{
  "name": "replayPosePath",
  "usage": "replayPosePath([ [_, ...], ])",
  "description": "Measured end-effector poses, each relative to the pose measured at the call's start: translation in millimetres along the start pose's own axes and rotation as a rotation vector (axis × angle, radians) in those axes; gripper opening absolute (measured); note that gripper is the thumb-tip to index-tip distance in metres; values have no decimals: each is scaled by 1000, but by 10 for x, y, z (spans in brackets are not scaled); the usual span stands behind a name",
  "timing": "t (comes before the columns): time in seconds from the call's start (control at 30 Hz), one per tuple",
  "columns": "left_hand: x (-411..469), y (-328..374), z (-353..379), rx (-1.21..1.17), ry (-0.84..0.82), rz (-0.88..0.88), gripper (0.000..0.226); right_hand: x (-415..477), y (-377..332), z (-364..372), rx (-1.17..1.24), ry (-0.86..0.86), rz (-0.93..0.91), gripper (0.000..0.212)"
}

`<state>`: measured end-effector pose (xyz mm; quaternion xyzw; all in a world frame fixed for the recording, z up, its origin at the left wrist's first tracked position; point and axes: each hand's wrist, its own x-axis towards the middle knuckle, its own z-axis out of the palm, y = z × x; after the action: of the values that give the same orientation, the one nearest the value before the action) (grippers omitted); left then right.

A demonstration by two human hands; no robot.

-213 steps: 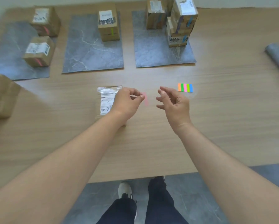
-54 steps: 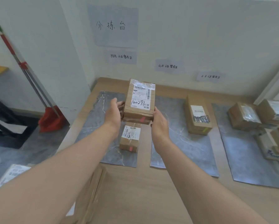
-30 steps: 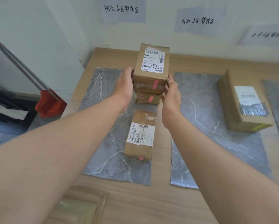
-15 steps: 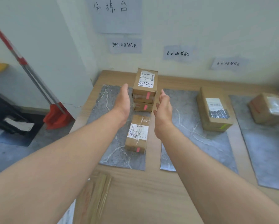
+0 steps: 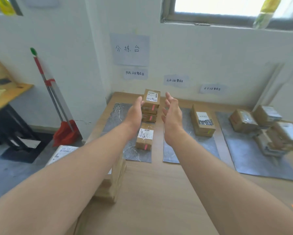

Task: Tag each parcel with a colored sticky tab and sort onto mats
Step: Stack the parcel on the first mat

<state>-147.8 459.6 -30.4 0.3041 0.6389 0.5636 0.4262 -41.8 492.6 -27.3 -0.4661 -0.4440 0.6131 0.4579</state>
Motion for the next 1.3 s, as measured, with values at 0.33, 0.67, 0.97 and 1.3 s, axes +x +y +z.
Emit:
replayPosePath([
  [0.33,-1063,346,144,-36,0,105,54,-1053,-553,-503,-27,-39,-54,41],
  [0.67,-2204,603,488,-27,15,214,58,-1941,-891,-1173,47,-137,-99,47],
  [0.97,-2996,693,417,39,110,272,66,-2499,-1066,-1372,46,-261,-134,48],
  [1.3,-3442,362,-280,20,263,225,62,-3002,-631,-951,36,-392,-21,41],
])
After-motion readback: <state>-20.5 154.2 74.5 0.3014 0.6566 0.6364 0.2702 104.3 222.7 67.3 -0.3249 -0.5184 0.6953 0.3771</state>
